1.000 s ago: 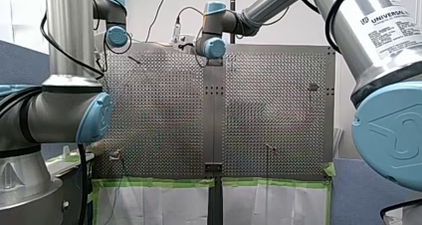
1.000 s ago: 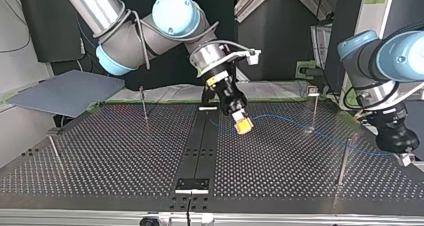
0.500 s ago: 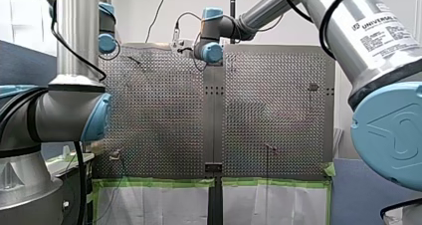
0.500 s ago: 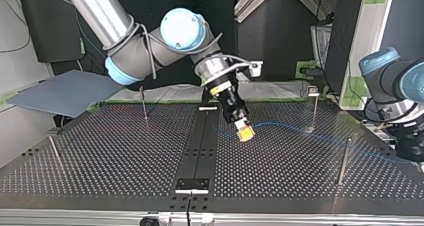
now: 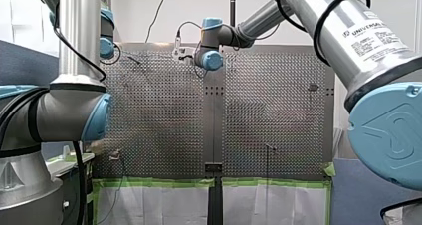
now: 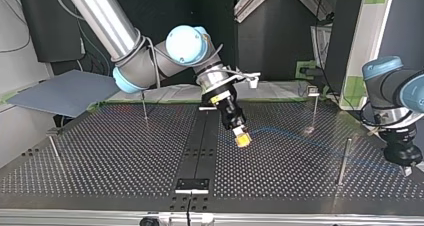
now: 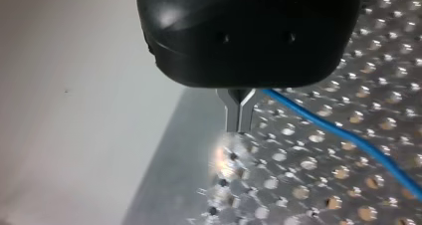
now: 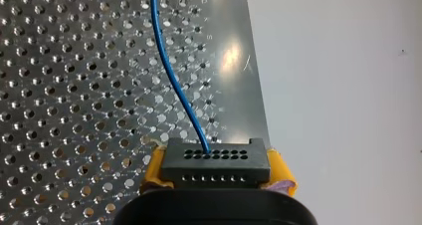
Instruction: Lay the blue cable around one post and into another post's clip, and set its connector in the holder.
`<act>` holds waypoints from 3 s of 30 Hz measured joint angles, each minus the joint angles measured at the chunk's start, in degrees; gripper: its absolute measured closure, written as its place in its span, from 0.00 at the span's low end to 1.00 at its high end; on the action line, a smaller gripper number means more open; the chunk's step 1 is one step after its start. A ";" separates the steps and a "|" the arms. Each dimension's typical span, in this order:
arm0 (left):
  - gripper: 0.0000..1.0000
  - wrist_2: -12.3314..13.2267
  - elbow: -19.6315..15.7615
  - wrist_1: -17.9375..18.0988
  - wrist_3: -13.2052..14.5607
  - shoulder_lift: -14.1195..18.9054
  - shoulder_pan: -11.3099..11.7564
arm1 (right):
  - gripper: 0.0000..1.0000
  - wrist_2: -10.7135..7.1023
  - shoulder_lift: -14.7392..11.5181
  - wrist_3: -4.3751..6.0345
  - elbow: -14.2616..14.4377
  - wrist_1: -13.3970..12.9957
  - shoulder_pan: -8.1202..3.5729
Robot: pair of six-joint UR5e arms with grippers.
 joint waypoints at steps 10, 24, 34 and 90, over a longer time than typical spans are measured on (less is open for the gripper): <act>1.00 3.11 0.14 -0.07 -0.62 -2.66 -0.15 | 1.00 -0.05 2.17 0.25 -3.07 1.31 -1.54; 1.00 6.36 0.68 0.63 -1.97 -5.52 -0.88 | 1.00 0.18 4.28 0.33 -4.56 2.37 -3.69; 1.00 7.75 0.46 1.12 -2.00 -6.76 -1.96 | 1.00 0.54 5.06 0.02 -4.54 5.02 -4.72; 0.24 9.45 -2.18 3.61 -5.03 -7.83 -3.79 | 1.00 17.07 7.62 -0.56 20.71 -13.08 -7.49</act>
